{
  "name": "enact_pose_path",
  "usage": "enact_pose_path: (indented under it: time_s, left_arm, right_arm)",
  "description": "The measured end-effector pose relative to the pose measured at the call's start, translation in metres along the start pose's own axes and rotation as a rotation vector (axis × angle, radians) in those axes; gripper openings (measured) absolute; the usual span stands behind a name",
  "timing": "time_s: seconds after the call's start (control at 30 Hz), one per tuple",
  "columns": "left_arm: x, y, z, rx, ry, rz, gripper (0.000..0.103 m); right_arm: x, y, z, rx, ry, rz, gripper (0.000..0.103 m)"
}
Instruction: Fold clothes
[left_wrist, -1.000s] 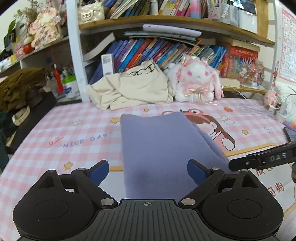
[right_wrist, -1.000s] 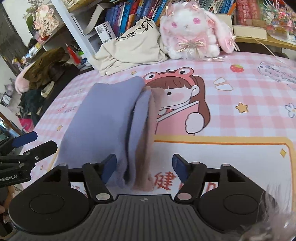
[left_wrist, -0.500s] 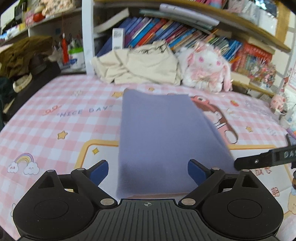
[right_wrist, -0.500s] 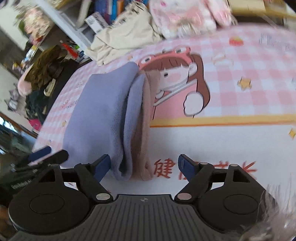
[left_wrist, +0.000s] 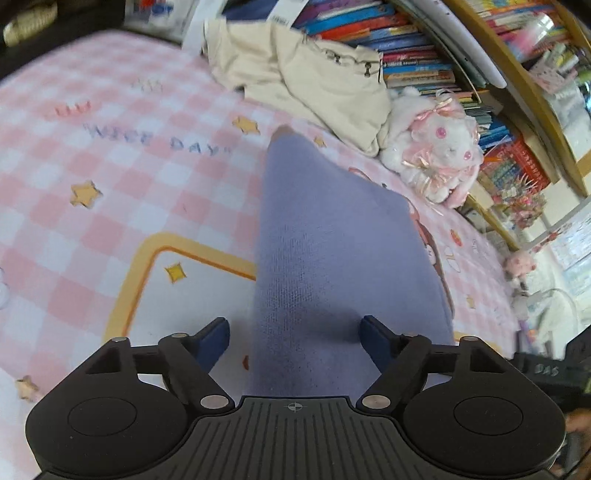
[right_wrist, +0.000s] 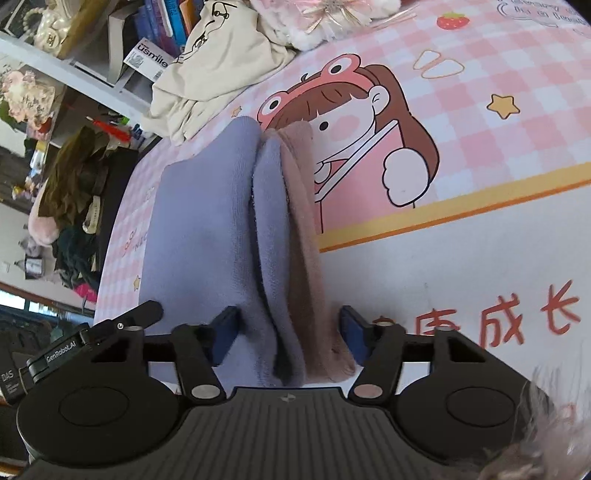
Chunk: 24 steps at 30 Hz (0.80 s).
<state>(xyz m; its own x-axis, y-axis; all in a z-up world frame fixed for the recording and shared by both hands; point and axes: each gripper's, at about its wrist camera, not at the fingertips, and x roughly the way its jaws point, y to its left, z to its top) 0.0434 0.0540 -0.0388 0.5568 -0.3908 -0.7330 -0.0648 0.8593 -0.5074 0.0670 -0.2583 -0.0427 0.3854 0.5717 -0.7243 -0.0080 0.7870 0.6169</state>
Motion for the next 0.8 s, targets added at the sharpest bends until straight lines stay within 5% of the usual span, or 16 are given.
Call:
enact_pose_path:
  time_s: [0.1,0.17,0.27,0.43,0.57,0.8]
  left_arm:
    - [0.009,0.006,0.005,-0.024,0.036,-0.061,0.07]
    - [0.012,0.005,0.006,-0.005,0.039,-0.064,0.067]
    - [0.01,-0.005,0.007,0.098,0.027,-0.027,0.062]
    - [0.004,-0.031,0.005,0.306,0.009,0.065,0.061]
    - [0.008,-0.016,0.011,0.235,0.071,-0.004,0.065]
    - [0.018,0.006,0.017,0.093,0.126,-0.111,0.069]
  right_arm:
    - [0.003,0.01,-0.004,-0.028,-0.023,-0.044,0.05]
    - [0.003,0.018,-0.009,-0.063,-0.044,-0.076,0.034]
    - [-0.003,0.038,-0.022,-0.167,-0.099,-0.134,0.024]
    - [-0.005,0.065,-0.043,-0.292,-0.137,-0.211,0.024]
    - [-0.001,0.034,-0.032,-0.09,-0.106,-0.173,0.04]
    - [0.001,0.017,-0.028,0.065,-0.093,-0.088,0.045]
